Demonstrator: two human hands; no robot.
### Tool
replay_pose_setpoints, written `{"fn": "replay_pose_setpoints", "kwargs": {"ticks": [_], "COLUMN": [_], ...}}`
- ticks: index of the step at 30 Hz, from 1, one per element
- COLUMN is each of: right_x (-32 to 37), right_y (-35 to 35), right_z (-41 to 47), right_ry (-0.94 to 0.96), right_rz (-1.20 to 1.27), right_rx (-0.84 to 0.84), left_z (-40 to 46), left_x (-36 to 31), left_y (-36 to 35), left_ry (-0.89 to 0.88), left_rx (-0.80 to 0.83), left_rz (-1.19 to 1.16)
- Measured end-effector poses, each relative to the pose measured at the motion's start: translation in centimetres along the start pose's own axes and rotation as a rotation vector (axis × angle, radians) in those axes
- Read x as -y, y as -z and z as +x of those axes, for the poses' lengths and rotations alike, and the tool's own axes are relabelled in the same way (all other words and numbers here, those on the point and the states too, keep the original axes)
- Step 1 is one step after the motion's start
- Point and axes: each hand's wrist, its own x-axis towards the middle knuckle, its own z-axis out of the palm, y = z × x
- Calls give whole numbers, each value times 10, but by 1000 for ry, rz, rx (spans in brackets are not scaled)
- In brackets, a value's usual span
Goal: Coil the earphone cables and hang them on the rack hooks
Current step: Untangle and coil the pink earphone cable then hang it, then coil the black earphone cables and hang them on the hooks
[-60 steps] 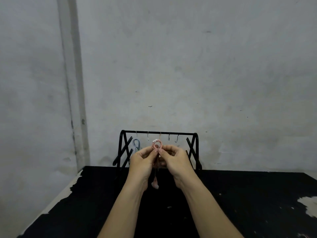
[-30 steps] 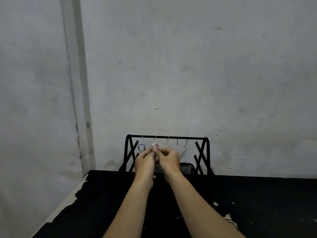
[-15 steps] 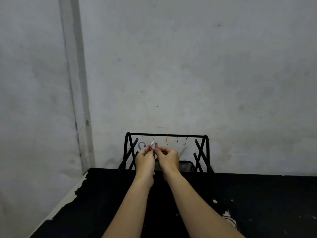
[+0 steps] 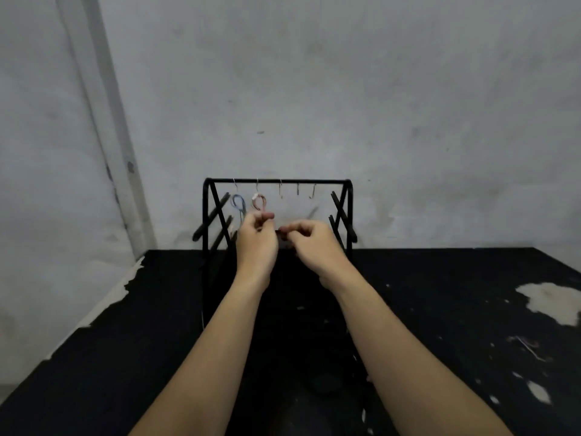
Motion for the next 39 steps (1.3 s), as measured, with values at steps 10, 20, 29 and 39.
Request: {"fn": "replay_pose_setpoints", "kwargs": {"ticks": [10,20,29,39], "right_x": [-2,-24,-15,32], "right_y": [133,189,180,161], "right_z": [-50,-35,-34,-67], "right_ry": [2,-125,-38,185], "right_rz": [-332,-537,-483,-123], "right_rx": [320,182,259,510], "left_z": [-70,-95,-77,-83], "left_x": [13,26,-1,-68], "left_y": [-41,-57,-55,-30], "left_ry": [-108,-261,-420,-247], "left_rx": [366,1086,1088,447], "left_rz": [99,959,734,-276]}}
